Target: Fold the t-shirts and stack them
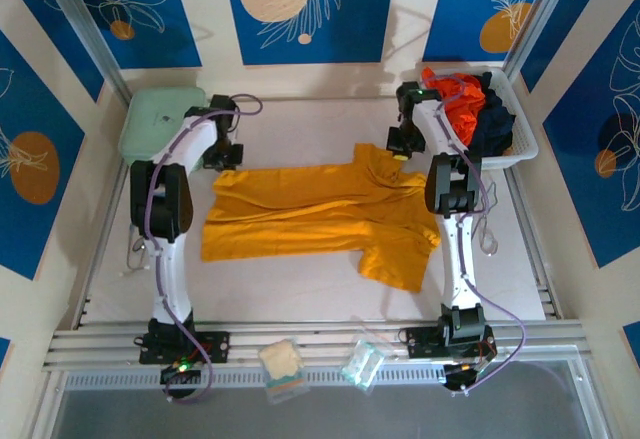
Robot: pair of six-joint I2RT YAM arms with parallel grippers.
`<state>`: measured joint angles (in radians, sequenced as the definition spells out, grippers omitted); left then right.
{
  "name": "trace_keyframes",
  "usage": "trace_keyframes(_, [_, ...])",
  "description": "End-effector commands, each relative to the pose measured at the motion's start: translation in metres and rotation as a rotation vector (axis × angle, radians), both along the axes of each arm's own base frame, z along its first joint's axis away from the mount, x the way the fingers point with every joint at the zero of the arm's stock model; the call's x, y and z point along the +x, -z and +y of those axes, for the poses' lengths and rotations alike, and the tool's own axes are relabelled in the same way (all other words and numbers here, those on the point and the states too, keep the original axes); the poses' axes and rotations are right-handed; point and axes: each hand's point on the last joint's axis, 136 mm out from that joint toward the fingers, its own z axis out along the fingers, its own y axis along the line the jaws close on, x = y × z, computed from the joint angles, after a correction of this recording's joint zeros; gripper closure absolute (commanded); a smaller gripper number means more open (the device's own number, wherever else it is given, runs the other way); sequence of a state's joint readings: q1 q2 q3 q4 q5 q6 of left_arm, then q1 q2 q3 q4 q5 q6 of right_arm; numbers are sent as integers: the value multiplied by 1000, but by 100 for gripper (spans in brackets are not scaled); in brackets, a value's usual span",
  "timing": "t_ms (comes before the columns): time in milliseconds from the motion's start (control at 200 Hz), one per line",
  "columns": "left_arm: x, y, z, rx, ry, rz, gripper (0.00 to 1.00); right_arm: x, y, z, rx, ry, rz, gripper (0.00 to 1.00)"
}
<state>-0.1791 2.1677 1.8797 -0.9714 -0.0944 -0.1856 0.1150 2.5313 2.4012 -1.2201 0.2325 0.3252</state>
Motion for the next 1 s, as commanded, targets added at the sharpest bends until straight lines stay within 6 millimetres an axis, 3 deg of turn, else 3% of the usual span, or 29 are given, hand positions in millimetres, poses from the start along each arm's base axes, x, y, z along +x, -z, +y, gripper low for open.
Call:
trace_keyframes(0, [3, -111, -22, -39, 27, -209, 100, -4, -127, 11, 19, -43, -241, 100])
trace_keyframes(125, [-12, -195, -15, -58, -10, -364, 100, -33, -220, 10, 4, -73, -421, 100])
trace_keyframes(245, [-45, -269, -1, -61, -40, -504, 100, -80, -311, 8, 3, -100, -606, 100])
trace_keyframes(360, [-87, -323, 11, -64, -26, -598, 100, -134, -383, 2, 19, -113, -778, 100])
trace_keyframes(550, [-157, -389, 28, -82, -7, -774, 100, -240, -483, -9, 80, -132, -1096, 100])
trace_keyframes(745, [-236, -443, 46, -95, 27, -1000, 98, -342, -545, -15, 172, -189, -1360, 100])
trace_keyframes(896, [-299, -473, 73, -53, -6, -1196, 98, -397, -564, -7, 235, -307, -1480, 100])
trace_keyframes(996, [-335, -485, 86, -33, -25, -1302, 98, -428, -567, 12, 308, -461, -1516, 100])
